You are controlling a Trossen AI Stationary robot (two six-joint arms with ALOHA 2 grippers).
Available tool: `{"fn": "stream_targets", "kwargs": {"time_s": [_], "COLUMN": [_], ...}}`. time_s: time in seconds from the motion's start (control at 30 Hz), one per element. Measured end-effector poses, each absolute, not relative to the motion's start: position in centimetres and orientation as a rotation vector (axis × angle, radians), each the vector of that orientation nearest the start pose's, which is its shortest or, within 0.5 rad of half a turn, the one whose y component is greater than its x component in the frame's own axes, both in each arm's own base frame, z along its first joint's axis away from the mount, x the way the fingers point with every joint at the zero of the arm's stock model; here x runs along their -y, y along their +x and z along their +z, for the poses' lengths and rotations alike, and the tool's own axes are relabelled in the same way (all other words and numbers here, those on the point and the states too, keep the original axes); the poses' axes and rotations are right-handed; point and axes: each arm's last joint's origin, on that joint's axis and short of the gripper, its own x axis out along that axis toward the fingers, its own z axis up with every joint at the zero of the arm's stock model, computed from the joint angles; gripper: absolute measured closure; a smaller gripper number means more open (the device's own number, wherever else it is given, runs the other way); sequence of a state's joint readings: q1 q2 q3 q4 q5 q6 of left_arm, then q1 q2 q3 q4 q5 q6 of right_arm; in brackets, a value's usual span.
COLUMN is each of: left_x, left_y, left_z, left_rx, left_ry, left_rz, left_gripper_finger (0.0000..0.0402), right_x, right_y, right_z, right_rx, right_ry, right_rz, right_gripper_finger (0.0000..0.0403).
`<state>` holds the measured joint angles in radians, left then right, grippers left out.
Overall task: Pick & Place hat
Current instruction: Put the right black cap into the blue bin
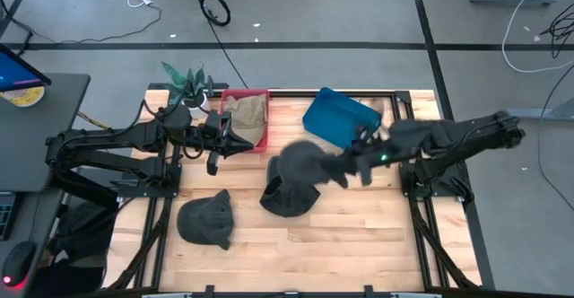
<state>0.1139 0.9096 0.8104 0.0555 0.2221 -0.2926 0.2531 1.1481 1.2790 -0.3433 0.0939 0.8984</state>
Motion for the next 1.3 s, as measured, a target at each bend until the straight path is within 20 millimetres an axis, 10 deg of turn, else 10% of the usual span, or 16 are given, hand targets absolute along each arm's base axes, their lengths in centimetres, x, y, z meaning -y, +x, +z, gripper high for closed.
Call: {"fn": "stream_targets", "kwargs": {"time_s": [0.5, 0.97, 1.3], "left_x": [-2.0, -2.3, -2.1], "left_y": [20.0, 19.8, 19.5], "left_z": [37.3, 37.8, 38.6], "left_rx": [0.271, 0.326, 0.415], "left_ry": [-0.083, 0.005, 0.022], "left_rz": [0.016, 0.108, 0.056], "left_gripper_finger": [0.033, 0.0152, 0.0108], "right_x": [-3.3, -4.0, -4.2], "right_y": [24.0, 28.5, 32.5], "right_z": [47.9, 46.6, 44.2], "right_rx": [0.307, 0.399, 0.474], "right_ry": [0.878, 0.989, 1.082], "right_rz": [0.368, 0.537, 0.659], "right_gripper_finger": [0.0403, 0.0403, 0.0403]}}
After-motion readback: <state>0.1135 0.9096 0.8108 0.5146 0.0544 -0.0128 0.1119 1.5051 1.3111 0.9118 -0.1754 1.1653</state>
